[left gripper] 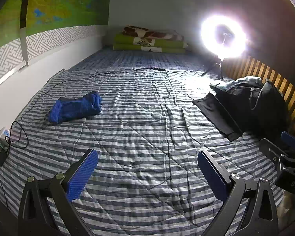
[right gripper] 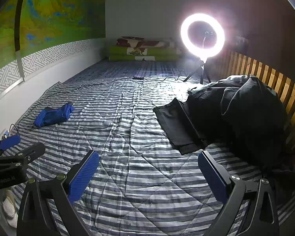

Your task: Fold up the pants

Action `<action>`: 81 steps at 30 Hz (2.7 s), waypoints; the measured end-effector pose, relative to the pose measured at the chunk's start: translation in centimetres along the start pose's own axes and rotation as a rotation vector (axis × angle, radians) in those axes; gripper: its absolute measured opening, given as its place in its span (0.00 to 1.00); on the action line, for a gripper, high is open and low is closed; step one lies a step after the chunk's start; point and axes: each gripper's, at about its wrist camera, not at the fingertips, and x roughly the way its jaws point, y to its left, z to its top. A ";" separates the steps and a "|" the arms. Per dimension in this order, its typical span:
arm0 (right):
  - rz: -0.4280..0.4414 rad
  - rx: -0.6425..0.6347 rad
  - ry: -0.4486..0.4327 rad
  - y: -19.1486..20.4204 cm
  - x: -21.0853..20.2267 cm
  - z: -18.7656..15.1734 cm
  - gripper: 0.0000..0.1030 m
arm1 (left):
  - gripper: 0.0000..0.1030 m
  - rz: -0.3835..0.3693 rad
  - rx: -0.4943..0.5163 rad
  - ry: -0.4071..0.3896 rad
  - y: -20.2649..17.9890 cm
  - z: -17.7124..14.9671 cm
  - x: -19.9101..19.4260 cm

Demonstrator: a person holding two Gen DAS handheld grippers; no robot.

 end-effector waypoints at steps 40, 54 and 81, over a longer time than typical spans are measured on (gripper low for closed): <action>0.006 0.012 0.015 -0.1 0.5 -0.3 0.96 | 0.99 -0.006 0.005 -0.006 -0.8 -0.1 0.2; 0.005 0.015 0.016 -0.3 0.6 -0.3 0.96 | 0.99 -0.009 0.007 -0.002 -1.0 -0.1 0.4; 0.076 0.110 0.088 -4.2 4.2 -1.0 0.96 | 0.99 -0.036 0.026 0.040 -3.0 -0.3 4.1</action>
